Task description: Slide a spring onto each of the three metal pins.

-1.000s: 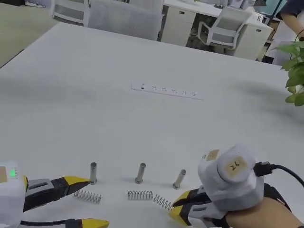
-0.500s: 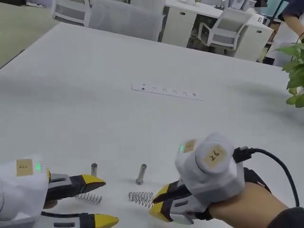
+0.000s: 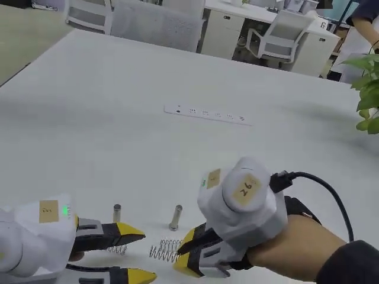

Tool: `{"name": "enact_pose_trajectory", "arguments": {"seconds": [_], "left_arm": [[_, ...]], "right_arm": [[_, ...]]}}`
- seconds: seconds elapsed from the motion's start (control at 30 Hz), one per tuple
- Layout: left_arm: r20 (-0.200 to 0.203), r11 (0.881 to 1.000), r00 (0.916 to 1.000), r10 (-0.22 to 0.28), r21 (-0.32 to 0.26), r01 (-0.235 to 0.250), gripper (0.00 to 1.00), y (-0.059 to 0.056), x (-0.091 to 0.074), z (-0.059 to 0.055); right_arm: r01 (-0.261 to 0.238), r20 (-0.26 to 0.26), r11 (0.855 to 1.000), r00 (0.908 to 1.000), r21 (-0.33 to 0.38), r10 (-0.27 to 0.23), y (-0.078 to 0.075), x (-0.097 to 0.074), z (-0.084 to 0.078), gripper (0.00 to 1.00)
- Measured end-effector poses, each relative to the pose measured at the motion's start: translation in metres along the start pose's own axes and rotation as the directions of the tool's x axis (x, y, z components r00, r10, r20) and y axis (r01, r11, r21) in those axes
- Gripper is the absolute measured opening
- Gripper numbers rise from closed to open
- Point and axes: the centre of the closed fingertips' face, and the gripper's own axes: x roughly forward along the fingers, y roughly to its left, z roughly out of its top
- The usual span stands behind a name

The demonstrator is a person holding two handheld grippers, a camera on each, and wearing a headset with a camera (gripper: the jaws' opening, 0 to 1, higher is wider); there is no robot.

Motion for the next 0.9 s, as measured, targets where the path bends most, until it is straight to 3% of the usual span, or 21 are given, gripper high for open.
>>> {"name": "enact_pose_trajectory", "arguments": {"seconds": [0.33,0.47,0.63,0.9], "left_arm": [[-0.012,0.999,0.9989,-0.045,0.029,0.045,0.18,-0.011,0.003,-0.001],[-0.036,0.996,0.9965,-0.075,0.049,0.076,0.13,-0.019,0.004,-0.006],[-0.055,0.991,0.9921,-0.113,0.064,0.116,0.05,-0.026,0.005,-0.009],[-0.102,0.98,0.9813,-0.164,0.1,0.174,0.03,-0.04,0.007,-0.016]], "right_arm": [[-0.042,-0.028,0.998,0.9988,-0.054,0.04,0.01,0.001,0.002,0.07],[-0.064,-0.034,0.995,0.9976,-0.077,0.061,0.016,0.001,0.003,0.07],[-0.105,-0.062,0.988,0.9932,-0.111,0.099,0.025,0.001,-0.003,0.08],[-0.134,-0.089,0.982,0.9884,-0.133,0.123,0.032,-0.001,-0.006,0.08]]}}
